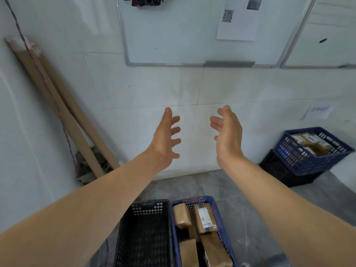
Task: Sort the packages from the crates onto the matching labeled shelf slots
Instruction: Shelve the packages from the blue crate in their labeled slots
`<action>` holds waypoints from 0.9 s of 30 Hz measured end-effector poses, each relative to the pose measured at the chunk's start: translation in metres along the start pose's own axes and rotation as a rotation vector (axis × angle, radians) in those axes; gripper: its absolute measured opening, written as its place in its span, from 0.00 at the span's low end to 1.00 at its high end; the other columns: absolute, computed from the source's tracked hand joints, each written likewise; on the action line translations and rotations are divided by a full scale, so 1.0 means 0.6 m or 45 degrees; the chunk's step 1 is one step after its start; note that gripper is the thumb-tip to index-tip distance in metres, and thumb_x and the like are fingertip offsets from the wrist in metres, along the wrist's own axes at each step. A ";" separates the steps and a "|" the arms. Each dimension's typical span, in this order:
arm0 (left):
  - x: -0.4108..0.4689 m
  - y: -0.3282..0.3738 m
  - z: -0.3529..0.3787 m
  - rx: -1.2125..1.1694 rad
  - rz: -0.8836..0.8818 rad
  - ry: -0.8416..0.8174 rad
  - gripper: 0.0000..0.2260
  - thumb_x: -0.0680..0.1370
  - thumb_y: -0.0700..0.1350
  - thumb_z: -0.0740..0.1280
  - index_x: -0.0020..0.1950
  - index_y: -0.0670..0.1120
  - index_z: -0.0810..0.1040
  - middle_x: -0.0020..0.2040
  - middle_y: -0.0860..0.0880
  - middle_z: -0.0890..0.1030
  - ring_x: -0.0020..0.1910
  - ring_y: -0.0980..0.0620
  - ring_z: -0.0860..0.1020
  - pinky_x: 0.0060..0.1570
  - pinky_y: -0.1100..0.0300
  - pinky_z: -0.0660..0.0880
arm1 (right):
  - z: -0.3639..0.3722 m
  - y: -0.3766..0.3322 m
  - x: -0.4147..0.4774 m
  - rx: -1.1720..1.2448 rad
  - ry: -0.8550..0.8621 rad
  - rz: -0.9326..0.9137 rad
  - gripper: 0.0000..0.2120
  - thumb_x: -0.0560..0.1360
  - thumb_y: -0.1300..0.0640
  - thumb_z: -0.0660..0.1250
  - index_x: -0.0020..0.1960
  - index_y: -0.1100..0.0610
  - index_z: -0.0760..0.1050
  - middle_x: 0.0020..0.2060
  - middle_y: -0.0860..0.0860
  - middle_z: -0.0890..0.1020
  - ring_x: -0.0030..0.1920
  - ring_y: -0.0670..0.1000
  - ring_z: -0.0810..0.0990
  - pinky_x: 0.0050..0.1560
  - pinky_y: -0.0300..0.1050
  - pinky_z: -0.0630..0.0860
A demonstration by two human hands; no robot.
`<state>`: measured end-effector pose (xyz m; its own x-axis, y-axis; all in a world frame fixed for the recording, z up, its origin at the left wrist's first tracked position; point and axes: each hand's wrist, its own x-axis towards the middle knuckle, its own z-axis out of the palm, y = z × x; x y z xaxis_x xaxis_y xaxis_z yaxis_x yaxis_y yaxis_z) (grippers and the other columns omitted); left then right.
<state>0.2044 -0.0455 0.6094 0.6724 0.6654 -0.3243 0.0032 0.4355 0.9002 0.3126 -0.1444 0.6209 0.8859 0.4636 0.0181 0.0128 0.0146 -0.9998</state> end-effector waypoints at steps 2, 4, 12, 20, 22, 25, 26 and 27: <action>0.017 -0.001 0.007 -0.001 0.002 0.035 0.30 0.79 0.71 0.51 0.74 0.57 0.71 0.77 0.48 0.67 0.75 0.38 0.65 0.71 0.28 0.57 | -0.001 0.007 0.026 0.011 -0.029 0.011 0.16 0.85 0.41 0.55 0.63 0.48 0.75 0.57 0.48 0.82 0.60 0.46 0.80 0.57 0.47 0.71; 0.035 -0.002 0.015 -0.003 0.002 0.072 0.31 0.79 0.71 0.51 0.75 0.56 0.70 0.77 0.48 0.67 0.75 0.38 0.65 0.72 0.29 0.57 | -0.001 0.015 0.052 0.029 -0.060 0.028 0.16 0.85 0.41 0.55 0.62 0.48 0.75 0.57 0.48 0.82 0.59 0.46 0.80 0.56 0.47 0.71; 0.098 -0.031 0.049 -0.044 -0.003 0.207 0.31 0.79 0.72 0.50 0.75 0.56 0.70 0.78 0.48 0.67 0.76 0.38 0.65 0.72 0.29 0.58 | -0.003 0.067 0.142 0.025 -0.198 0.064 0.14 0.79 0.36 0.56 0.51 0.43 0.75 0.54 0.48 0.82 0.58 0.49 0.80 0.55 0.47 0.69; 0.146 -0.101 0.027 -0.063 -0.110 0.299 0.31 0.78 0.73 0.51 0.74 0.58 0.71 0.78 0.48 0.67 0.75 0.39 0.65 0.69 0.30 0.59 | 0.005 0.168 0.164 -0.032 -0.206 0.196 0.11 0.85 0.41 0.56 0.50 0.42 0.73 0.54 0.48 0.81 0.59 0.49 0.79 0.57 0.46 0.68; 0.158 -0.118 0.020 -0.061 -0.144 0.306 0.31 0.78 0.73 0.51 0.74 0.58 0.71 0.78 0.48 0.67 0.75 0.39 0.66 0.69 0.30 0.59 | 0.001 0.195 0.166 -0.047 -0.186 0.238 0.11 0.84 0.40 0.56 0.49 0.42 0.73 0.54 0.48 0.81 0.59 0.49 0.79 0.58 0.47 0.68; 0.172 -0.141 0.010 -0.072 -0.188 0.298 0.31 0.78 0.73 0.52 0.74 0.57 0.71 0.78 0.48 0.67 0.76 0.39 0.65 0.70 0.29 0.57 | -0.007 0.230 0.168 -0.051 -0.160 0.315 0.11 0.85 0.41 0.56 0.52 0.43 0.74 0.57 0.48 0.81 0.60 0.49 0.78 0.57 0.46 0.67; 0.180 -0.150 0.006 -0.075 -0.206 0.293 0.31 0.78 0.73 0.52 0.74 0.57 0.71 0.78 0.48 0.67 0.76 0.39 0.65 0.70 0.29 0.57 | -0.008 0.243 0.171 -0.057 -0.141 0.341 0.11 0.85 0.42 0.56 0.54 0.45 0.74 0.58 0.49 0.81 0.60 0.49 0.78 0.56 0.44 0.67; 0.188 -0.159 0.001 -0.077 -0.220 0.288 0.31 0.78 0.73 0.52 0.74 0.57 0.71 0.78 0.48 0.67 0.76 0.39 0.65 0.70 0.29 0.57 | -0.009 0.253 0.173 -0.059 -0.127 0.355 0.12 0.85 0.43 0.56 0.57 0.46 0.75 0.58 0.49 0.81 0.60 0.49 0.78 0.54 0.43 0.67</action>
<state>0.2807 -0.0123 0.4874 0.4836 0.6933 -0.5343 0.0551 0.5851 0.8091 0.4091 -0.0988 0.4710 0.8082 0.5289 -0.2591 -0.2015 -0.1651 -0.9655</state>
